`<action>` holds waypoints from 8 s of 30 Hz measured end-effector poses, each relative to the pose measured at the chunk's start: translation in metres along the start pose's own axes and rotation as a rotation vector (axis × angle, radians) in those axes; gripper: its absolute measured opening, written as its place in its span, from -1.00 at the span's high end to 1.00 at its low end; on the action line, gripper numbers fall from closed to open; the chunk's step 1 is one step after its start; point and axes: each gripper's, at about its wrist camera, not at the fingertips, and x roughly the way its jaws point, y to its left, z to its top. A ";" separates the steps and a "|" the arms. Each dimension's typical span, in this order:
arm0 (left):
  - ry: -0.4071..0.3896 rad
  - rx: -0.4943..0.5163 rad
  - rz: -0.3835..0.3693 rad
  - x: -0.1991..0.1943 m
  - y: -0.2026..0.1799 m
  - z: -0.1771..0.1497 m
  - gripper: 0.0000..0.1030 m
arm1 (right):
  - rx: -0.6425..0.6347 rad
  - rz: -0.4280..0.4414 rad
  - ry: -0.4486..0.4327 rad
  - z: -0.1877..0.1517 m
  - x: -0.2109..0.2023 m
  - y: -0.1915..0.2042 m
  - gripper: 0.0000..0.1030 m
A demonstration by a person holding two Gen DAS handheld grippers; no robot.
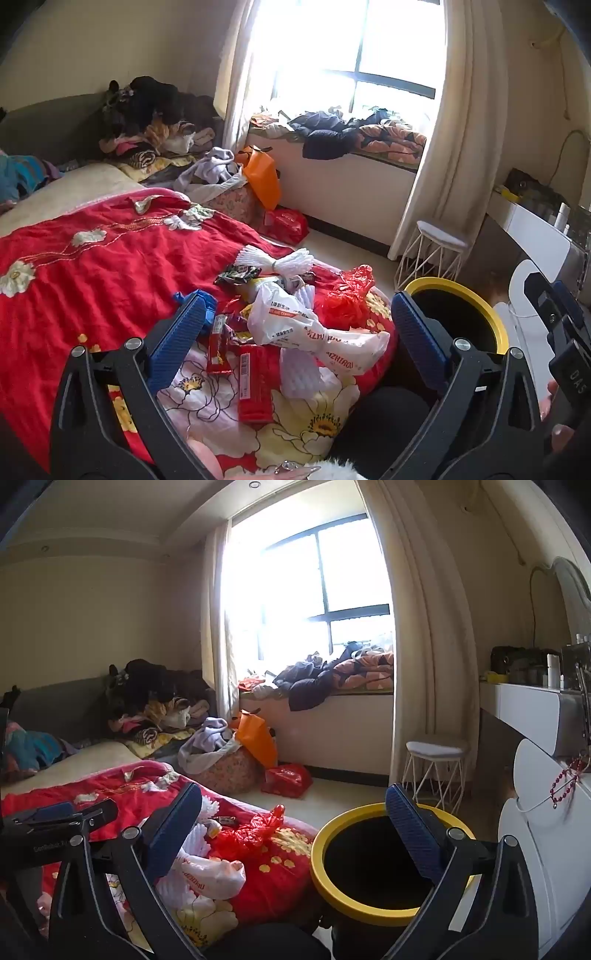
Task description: Collect trash
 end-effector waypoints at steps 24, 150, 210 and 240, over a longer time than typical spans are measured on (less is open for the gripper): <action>-0.040 0.000 -0.008 -0.007 -0.003 0.006 -0.80 | -0.006 -0.021 -0.027 0.007 -0.004 -0.004 -0.88; 0.183 -0.159 -0.144 0.057 0.088 0.002 0.81 | -0.223 0.548 0.487 -0.038 0.114 0.075 0.63; 0.300 0.126 -0.390 0.093 -0.092 -0.001 0.81 | 0.262 0.008 0.416 -0.021 0.116 -0.136 0.64; 0.404 0.160 -0.429 0.175 -0.162 -0.005 -0.38 | 0.402 -0.117 0.501 -0.054 0.131 -0.183 0.00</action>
